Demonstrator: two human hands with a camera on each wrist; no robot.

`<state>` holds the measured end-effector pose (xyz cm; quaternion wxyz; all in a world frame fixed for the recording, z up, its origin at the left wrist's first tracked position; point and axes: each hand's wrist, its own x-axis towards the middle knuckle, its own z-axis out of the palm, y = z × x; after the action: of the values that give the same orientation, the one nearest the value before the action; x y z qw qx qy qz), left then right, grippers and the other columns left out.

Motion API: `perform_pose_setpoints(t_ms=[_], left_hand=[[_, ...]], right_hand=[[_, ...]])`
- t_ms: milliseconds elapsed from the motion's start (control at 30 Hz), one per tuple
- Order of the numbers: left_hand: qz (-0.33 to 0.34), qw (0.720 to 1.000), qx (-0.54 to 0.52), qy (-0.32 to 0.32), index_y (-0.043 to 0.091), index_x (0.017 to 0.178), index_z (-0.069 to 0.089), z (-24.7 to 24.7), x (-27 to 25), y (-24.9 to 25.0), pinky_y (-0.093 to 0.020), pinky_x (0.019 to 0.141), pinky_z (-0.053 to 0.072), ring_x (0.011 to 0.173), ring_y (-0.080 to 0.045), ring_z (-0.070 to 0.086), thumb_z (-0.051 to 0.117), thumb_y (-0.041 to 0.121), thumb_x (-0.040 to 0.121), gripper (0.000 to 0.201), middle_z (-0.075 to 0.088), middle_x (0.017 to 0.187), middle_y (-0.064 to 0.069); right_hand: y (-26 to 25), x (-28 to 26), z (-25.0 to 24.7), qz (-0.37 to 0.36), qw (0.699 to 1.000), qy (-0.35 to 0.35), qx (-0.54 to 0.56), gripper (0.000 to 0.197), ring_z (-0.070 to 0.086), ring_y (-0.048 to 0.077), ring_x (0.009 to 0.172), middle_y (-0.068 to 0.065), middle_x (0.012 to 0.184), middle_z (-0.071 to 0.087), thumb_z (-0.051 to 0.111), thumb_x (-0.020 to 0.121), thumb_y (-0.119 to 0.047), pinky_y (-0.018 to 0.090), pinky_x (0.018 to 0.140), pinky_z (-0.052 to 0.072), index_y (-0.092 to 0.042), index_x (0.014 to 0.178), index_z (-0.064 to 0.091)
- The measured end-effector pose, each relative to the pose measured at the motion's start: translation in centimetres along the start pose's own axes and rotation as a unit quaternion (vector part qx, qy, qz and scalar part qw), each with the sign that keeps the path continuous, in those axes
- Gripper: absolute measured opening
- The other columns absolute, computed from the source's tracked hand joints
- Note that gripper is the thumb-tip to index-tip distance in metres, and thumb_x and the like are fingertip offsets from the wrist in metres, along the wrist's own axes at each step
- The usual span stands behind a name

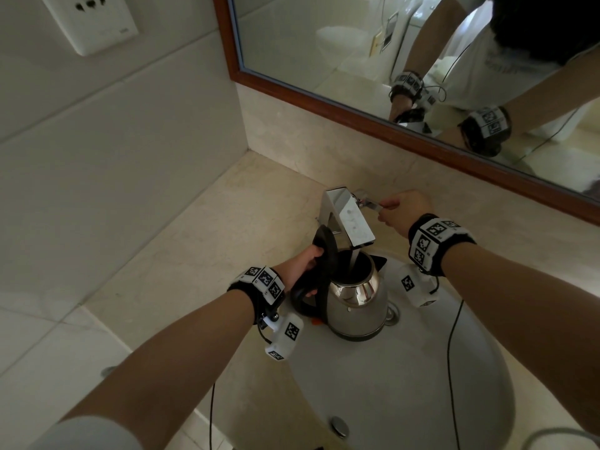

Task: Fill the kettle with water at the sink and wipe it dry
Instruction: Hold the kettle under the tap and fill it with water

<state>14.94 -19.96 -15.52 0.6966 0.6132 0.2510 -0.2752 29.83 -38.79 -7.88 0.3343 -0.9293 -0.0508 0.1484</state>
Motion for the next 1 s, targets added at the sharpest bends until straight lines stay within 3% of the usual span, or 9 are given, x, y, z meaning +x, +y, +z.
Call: perform_pose_setpoints(t_ms=[400, 600, 1000], left_hand=[[0.0, 1.0, 0.003, 0.021, -0.003, 0.119, 0.059, 0.15, -0.42, 0.15, -0.025, 0.054, 0.052, 0.065, -0.022, 0.066, 0.048, 0.06, 0.067, 0.083, 0.068, 0.087, -0.014], [0.002, 1.0, 0.0, 0.028, 0.002, 0.12, 0.06, 0.16, -0.43, 0.11, -0.03, 0.064, 0.055, 0.082, -0.028, 0.068, 0.054, 0.066, 0.05, 0.095, 0.069, 0.105, -0.019], [0.014, 1.0, 0.02, 0.016, 0.001, 0.11, 0.064, -0.02, -0.2, -0.16, -0.037, 0.073, 0.053, 0.077, -0.03, 0.066, 0.05, 0.069, 0.055, 0.089, 0.07, 0.093, -0.017]], right_hand=[[0.38, 0.68, 0.25, -0.003, 1.0, 0.001, -0.001, 0.021, 0.069, 0.025, 0.092, 0.008, 0.095, 0.075, 0.068, 0.087, -0.019, 0.042, 0.089, 0.056, -0.01, 0.105, 0.072], [0.55, 0.81, 0.48, -0.004, 1.0, -0.001, -0.002, 0.019, 0.069, 0.026, 0.092, 0.008, 0.095, 0.075, 0.067, 0.087, -0.02, 0.044, 0.089, 0.055, -0.011, 0.103, 0.073], [0.72, 0.9, 0.58, 0.005, 1.0, -0.001, 0.015, 0.018, 0.069, 0.025, 0.092, 0.007, 0.094, 0.075, 0.067, 0.087, -0.022, 0.044, 0.09, 0.056, -0.012, 0.102, 0.073]])
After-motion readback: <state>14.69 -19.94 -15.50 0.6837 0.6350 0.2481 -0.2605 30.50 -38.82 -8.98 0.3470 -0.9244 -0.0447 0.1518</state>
